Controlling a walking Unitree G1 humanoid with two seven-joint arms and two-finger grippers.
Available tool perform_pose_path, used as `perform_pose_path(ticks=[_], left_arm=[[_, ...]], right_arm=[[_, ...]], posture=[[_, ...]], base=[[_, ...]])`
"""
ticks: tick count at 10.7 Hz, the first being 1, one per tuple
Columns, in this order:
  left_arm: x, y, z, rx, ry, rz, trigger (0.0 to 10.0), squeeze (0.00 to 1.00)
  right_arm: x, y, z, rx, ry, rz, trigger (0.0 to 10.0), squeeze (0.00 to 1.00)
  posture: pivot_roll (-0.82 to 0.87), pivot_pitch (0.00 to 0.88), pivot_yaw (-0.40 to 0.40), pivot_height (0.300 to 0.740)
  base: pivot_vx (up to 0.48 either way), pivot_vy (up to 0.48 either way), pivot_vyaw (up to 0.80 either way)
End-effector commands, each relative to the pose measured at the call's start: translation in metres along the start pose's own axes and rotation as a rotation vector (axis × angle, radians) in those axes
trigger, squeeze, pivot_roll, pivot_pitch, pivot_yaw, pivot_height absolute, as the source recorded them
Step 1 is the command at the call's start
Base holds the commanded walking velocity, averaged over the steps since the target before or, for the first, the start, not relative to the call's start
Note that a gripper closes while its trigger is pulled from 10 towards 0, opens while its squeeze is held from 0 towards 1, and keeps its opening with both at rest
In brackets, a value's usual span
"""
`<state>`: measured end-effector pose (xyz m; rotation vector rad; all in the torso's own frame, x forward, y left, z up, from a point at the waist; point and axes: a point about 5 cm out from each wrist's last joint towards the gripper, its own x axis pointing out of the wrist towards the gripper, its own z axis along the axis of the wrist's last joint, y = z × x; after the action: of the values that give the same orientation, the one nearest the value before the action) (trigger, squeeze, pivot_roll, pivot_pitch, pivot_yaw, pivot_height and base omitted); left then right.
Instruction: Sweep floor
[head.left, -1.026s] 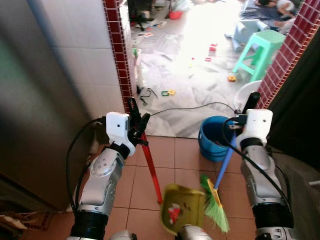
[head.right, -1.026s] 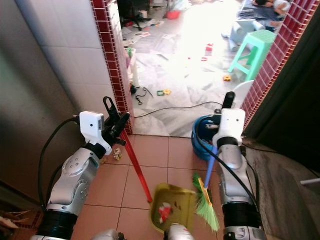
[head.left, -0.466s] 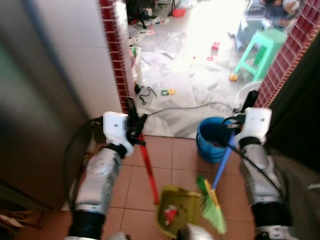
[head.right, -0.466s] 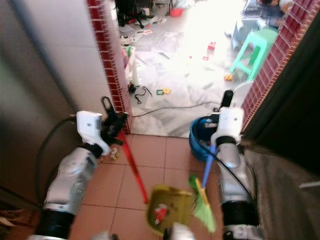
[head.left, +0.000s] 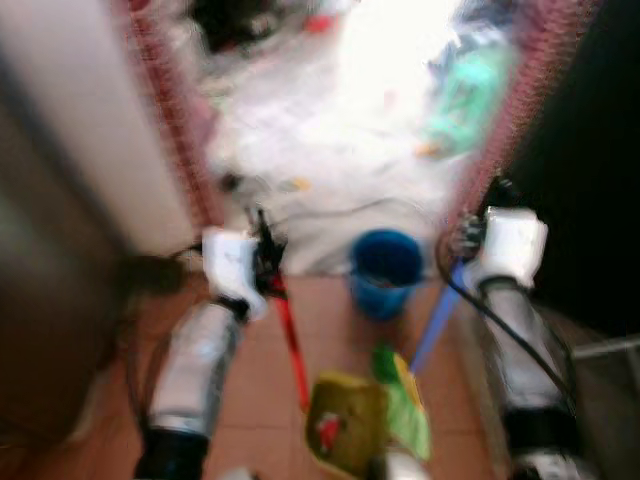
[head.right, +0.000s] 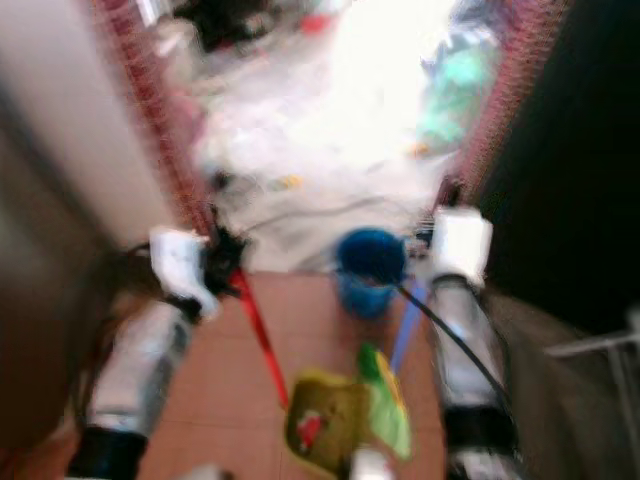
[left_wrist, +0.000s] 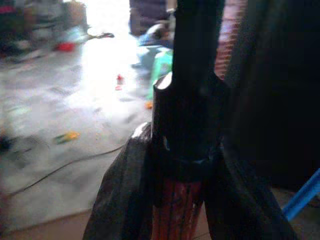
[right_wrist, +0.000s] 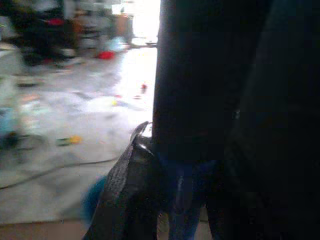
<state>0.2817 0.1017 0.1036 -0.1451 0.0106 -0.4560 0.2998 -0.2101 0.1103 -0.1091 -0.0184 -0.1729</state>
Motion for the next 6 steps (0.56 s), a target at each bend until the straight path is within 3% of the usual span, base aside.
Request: perform_pose_path(ticks=[1,2,6], left_arm=[[0.000,0.002,0.006,-0.011,-0.035,0.000,10.0,0.00],[-0.001,0.004,0.005,-0.005,-0.030,0.005,10.0,0.00],[-0.002,0.018,0.004,0.034,-0.034,0.082,10.0,0.00]], right_arm=[[0.000,0.000,0.001,-0.043,-0.005,-0.004,10.0,0.00],[-0.001,0.001,0.000,-0.041,-0.003,-0.003,10.0,0.00],[0.001,0.003,0.002,-0.036,-0.009,0.007,10.0,0.00]], posture=[[-0.09,0.000,0.038,0.740],[-0.09,0.000,0.038,0.740],[-0.10,0.000,0.037,0.740]], base=[[0.000,-0.341,0.00],[0.000,-0.266,0.00],[0.000,0.000,0.00]])
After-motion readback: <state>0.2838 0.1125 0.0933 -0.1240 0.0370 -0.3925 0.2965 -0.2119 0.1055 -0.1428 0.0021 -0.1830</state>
